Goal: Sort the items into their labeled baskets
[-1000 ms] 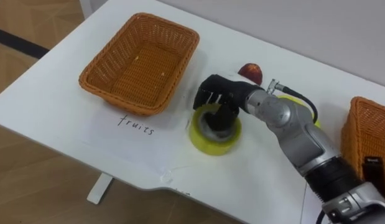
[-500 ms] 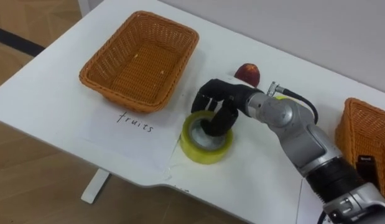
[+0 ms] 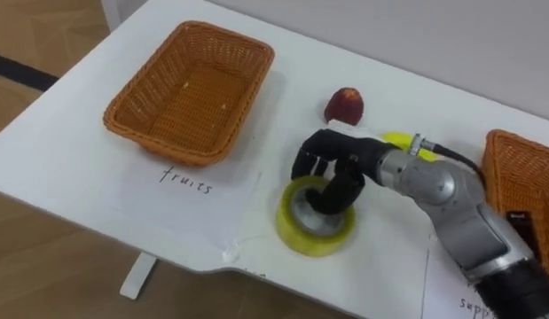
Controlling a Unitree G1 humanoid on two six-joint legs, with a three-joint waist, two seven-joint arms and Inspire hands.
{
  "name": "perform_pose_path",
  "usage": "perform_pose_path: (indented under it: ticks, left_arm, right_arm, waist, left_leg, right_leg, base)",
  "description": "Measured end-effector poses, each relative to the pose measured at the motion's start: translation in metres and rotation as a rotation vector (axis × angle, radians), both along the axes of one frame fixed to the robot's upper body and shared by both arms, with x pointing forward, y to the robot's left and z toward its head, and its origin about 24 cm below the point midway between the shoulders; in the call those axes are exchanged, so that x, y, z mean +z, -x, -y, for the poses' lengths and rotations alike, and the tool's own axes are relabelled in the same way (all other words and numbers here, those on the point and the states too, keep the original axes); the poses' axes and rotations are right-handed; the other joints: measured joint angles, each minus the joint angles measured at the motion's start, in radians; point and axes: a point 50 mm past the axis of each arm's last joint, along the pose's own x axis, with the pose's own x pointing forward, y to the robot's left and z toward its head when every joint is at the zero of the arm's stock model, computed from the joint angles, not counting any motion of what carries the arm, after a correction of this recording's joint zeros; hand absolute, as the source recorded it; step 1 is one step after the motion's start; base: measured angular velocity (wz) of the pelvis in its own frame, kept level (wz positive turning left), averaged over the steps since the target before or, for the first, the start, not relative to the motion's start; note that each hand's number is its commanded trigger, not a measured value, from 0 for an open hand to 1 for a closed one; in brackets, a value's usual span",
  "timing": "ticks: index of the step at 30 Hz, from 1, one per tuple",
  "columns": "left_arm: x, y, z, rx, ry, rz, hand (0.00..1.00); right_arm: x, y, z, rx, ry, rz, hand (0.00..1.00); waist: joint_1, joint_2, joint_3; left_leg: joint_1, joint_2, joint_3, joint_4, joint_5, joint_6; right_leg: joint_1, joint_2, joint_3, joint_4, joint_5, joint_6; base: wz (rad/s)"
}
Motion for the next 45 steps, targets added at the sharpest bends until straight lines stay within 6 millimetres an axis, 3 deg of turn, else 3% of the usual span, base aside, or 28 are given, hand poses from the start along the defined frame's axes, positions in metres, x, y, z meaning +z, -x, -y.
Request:
perform_pose_path:
  ticks: [2, 5, 8, 11, 24, 29, 36, 45]
  left_arm:
    - [0.0, 0.008, -0.002, 0.021, -0.004, 0.0, 0.0]
    - [0.0, 0.016, -0.005, 0.053, -0.011, -0.008, 0.0]
    - [-0.001, 0.018, -0.004, 0.065, -0.018, -0.004, 0.0]
    - [-0.001, 0.017, -0.003, 0.078, -0.021, 0.006, 0.0]
    - [-0.001, 0.016, 0.001, 0.074, -0.014, 0.03, 0.0]
    - [-0.001, 0.017, 0.002, 0.072, -0.005, 0.029, 0.0]
    - [-0.001, 0.017, 0.002, 0.072, 0.003, 0.029, 0.0]
    - [-0.001, 0.026, -0.003, 0.079, -0.014, 0.014, 0.0]
  right_arm:
    - [0.014, 0.002, 0.01, -0.034, -0.019, 0.059, 1.0]
    - [0.036, 0.001, 0.021, -0.069, -0.038, 0.153, 1.0]
    - [0.053, 0.005, 0.03, -0.112, -0.062, 0.246, 1.0]
    - [0.065, 0.007, 0.033, -0.131, -0.076, 0.314, 1.0]
    - [0.075, 0.005, 0.046, -0.238, -0.098, 0.418, 1.0]
    - [0.078, 0.005, 0.049, -0.279, -0.138, 0.457, 1.0]
    - [0.079, 0.006, 0.056, -0.318, -0.15, 0.479, 1.0]
    - [0.078, 0.005, 0.098, -0.518, -0.18, 0.541, 1.0]
  waist:
    - [-0.039, 0.001, -0.0009]
    - [-0.066, 0.005, -0.0029]
    - [-0.072, 0.016, -0.0108]
    - [-0.079, 0.026, -0.008]
    - [-0.101, 0.029, -0.0083]
    - [-0.116, 0.037, -0.0033]
    - [-0.122, 0.038, -0.0023]
    - [-0.154, 0.038, -0.0025]
  left_leg:
    - [0.0, 0.003, 0.007, 0.0, 0.0, 0.0]
    - [0.009, 0.004, 0.017, -0.001, 0.0, 0.0]
    - [0.025, 0.004, 0.023, -0.005, 0.0, 0.0]
    - [0.04, 0.005, 0.032, -0.011, 0.0, 0.0]
    - [0.044, 0.005, 0.033, -0.014, 0.0, 0.0]
    - [0.047, 0.004, 0.034, -0.014, 0.0, 0.0]
    - [0.05, 0.005, 0.035, -0.013, 0.0, 0.0]
    - [0.047, 0.007, 0.039, -0.013, 0.0, 0.0]
  right_leg:
    - [-0.003, 0.002, 0.005, 0.001, 0.0, 0.0]
    - [0.001, 0.003, 0.016, 0.002, 0.0, 0.0]
    - [0.012, 0.003, 0.027, 0.003, 0.001, 0.001]
    - [0.02, 0.004, 0.031, 0.005, 0.001, 0.001]
    - [0.022, 0.005, 0.032, 0.005, 0.001, 0.001]
    - [0.026, 0.004, 0.036, 0.004, 0.001, 0.002]
    - [0.028, 0.004, 0.034, 0.005, 0.001, 0.002]
    - [0.018, 0.005, 0.037, 0.019, 0.001, 0.002]
  base:
    - [-0.08]
    - [-0.14]
    - [-0.06]
    - [-0.08]
    - [0.0]
    - [0.0]
    - [0.0]
    - [-0.01]
